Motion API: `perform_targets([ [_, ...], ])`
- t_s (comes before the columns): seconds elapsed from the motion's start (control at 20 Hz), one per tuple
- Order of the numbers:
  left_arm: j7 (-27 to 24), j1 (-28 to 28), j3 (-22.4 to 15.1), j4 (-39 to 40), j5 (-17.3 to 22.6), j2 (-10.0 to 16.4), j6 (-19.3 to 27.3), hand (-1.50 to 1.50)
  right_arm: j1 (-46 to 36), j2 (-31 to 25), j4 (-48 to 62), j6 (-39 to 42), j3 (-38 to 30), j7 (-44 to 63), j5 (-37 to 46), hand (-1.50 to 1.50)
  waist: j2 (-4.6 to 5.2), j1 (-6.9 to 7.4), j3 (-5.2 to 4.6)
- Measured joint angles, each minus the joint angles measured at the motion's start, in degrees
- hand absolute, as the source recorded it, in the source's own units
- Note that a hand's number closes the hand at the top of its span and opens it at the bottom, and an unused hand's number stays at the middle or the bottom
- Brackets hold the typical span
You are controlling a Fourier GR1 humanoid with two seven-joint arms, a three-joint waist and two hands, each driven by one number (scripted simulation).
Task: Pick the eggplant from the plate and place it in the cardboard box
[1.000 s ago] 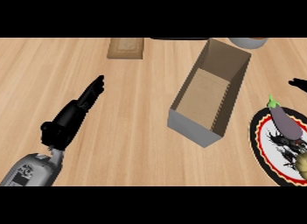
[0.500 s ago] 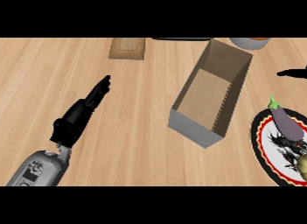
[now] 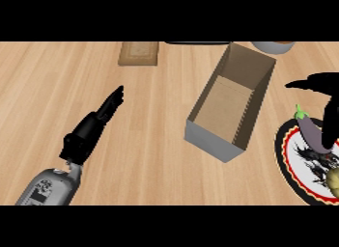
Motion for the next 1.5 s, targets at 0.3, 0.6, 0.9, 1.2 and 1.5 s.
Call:
perform_targets([
  [0.3,1.22,-0.09,1.61,-0.84,-1.32,-1.35,-1.16,0.00,2.72,2.04,1.97,-0.95,-0.14,-2.58,6.26,-1.50,-0.05,-0.21,0.01],
  [0.6,0.47,0.67,3.22,-0.28,-2.67,-2.36,-2.77,0.00,2.98,3.78,7.11,-2.58,-0.79,-6.39,12.44,-1.50,-0.01,-0.17,0.02],
  [0.9,0.72,1.02,4.48,-0.63,-4.19,-3.39,-4.17,0.00,4.70,3.98,9.40,-5.72,-1.51,-13.35,17.82,-1.50,-0.03,-0.23,0.03],
  [1.2,-0.11,0.46,5.39,1.16,-6.05,-5.65,-4.44,0.00,3.62,5.86,13.39,-6.21,-1.93,-16.40,22.79,-1.50,-0.01,-0.21,0.01],
  [1.5,1.16,-0.41,6.88,0.58,-6.99,-6.46,-5.67,0.00,3.02,6.92,16.98,-5.83,-2.73,-19.32,26.91,-1.50,-0.03,-0.24,0.03],
])
